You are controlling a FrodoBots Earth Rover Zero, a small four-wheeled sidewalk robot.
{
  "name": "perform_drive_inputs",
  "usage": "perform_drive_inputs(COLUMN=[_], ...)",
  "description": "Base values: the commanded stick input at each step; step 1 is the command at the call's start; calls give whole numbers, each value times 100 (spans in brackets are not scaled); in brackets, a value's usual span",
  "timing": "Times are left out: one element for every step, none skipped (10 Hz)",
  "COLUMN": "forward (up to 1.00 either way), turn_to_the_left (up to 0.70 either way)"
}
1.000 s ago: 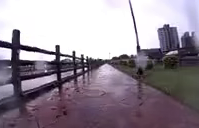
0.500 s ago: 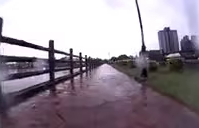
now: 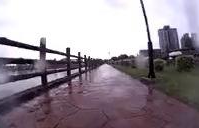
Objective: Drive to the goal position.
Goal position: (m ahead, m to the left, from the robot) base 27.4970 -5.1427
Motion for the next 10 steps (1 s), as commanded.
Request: perform_drive_inputs(forward=[100,100,100,100,100,100,100,100,100,100], turn_to_the_left=[0,0,0,0,0,0,0,0,0,0])
